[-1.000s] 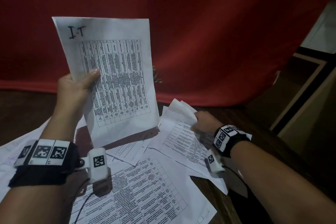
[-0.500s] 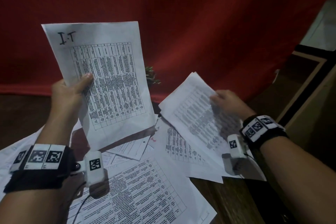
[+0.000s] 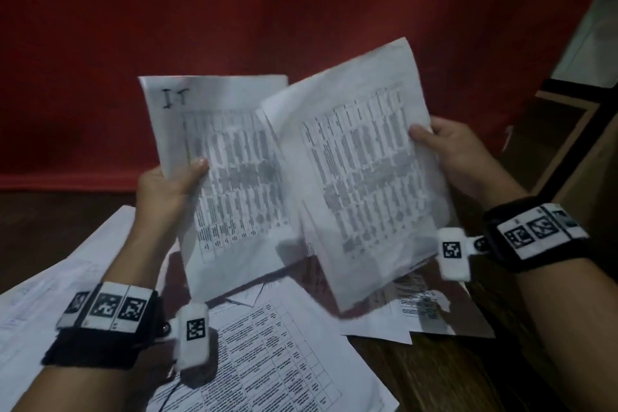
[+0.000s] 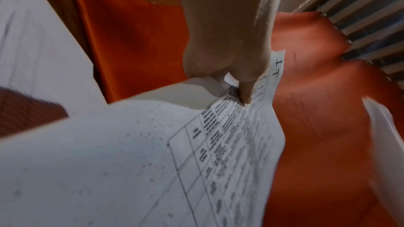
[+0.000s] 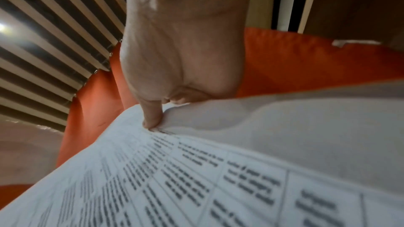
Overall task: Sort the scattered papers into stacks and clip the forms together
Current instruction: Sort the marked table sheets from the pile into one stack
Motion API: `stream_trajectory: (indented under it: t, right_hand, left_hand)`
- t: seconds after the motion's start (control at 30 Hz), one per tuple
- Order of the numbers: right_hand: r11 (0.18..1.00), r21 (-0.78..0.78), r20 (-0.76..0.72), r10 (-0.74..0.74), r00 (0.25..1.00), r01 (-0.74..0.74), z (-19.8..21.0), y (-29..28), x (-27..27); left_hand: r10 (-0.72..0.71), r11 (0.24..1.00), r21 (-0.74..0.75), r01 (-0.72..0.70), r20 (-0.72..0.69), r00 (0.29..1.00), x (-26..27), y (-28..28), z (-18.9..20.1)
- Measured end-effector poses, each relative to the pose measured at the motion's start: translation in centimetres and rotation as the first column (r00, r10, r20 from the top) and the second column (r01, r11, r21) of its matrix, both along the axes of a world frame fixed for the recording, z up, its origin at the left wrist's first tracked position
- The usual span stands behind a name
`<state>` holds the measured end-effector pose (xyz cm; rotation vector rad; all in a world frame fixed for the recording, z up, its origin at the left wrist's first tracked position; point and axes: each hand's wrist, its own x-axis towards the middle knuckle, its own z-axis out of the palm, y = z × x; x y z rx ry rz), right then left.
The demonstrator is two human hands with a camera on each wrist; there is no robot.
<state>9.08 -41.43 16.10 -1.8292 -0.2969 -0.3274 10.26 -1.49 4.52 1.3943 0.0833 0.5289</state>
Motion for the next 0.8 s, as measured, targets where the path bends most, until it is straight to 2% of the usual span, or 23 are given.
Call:
stream_trajectory:
  t: [0.13,0.3,0.37,0.47,0.57,0.63,0.7,0.8]
  right_hand:
    - [0.995,0.056,-0.052,-0.083,0.995,0.086,-3.6,3.8,0.7]
    - [0.93,0.288,-0.158,-0.19,0.969,0.23,-8.0,6.7,1.5]
    - [0.906,0.343,-0.177,-0.198,0.964,0.249,-9.2,7.0,1.7]
    - [0.896,0.365,-0.134,-0.218,0.967,0.253,-10.6,7.3,1.8]
    - [0.901,0.346,-0.117,-0.236,0.965,0.262,-11.0,7.7,1.3]
    - [0.902,0.334,-0.098,-0.256,0.962,0.274,-11.2,7.7,1.2]
    - [0.895,0.343,-0.092,-0.271,0.958,0.286,-11.4,7.5,1.4]
    - [0.85,0.419,-0.102,-0.306,0.947,0.32,-11.8,6.6,1.6]
  left_hand:
    - [-0.183,0.981,0.053,0.185,-0.032,0.983,-1.1,-3.2,1.0]
    - [-0.287,0.955,0.064,0.29,-0.061,0.956,-1.9,-5.0,1.5]
    - [-0.291,0.951,0.091,0.295,-0.061,0.955,-2.1,-5.3,1.4]
    - [-0.218,0.965,0.132,0.224,-0.063,0.974,-1.6,-5.3,0.9]
    - [-0.257,0.965,0.058,0.257,0.005,0.966,-1.7,-5.5,0.6]
    - [-0.266,0.962,0.079,0.262,0.041,0.963,-1.6,-5.6,0.3]
    - [-0.252,0.963,0.114,0.246,0.045,0.967,-1.6,-5.6,0.3]
    - [-0.233,0.97,0.075,0.231,0.019,0.972,-1.2,-5.2,0.2]
